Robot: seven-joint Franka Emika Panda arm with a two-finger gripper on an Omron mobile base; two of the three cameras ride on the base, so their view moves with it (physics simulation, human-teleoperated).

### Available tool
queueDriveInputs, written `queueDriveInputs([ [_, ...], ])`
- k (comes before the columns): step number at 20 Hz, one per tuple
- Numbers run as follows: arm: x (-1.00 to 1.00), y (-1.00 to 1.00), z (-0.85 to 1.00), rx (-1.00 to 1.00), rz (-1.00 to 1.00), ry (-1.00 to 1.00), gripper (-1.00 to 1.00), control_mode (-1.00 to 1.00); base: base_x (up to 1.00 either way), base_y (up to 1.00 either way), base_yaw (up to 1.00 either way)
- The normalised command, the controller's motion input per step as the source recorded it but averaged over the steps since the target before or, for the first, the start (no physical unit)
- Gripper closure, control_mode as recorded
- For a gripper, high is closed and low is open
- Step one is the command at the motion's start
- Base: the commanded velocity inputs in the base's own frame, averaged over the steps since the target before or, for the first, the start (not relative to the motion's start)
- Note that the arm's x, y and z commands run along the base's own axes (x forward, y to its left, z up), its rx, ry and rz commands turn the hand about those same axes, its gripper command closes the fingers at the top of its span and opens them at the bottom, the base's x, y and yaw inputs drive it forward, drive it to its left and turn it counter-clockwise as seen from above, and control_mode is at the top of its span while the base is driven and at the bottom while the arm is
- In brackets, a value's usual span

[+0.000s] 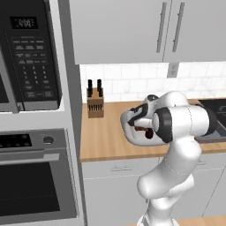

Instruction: Place one eggplant and one chicken drumstick in each tupperware on the nearby counter, to pack two identical lunches.

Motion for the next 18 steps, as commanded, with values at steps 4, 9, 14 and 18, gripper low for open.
queueDriveInputs([
  [4,-0.06,0.05,0.99,-0.03,0.00,-0.07,-1.00,-1.00,0.00,0.00,0.00],
  [9,-0.85,0.00,1.00,-0.03,0.00,-0.14,-1.00,-1.00,0.00,0.00,0.00],
  [14,-1.00,0.00,0.96,0.00,-0.01,-0.09,-1.00,-1.00,0.00,0.00,0.00],
  [18,-1.00,0.00,0.41,0.00,-0.08,0.03,-1.00,-1.00,0.00,0.00,0.00],
])
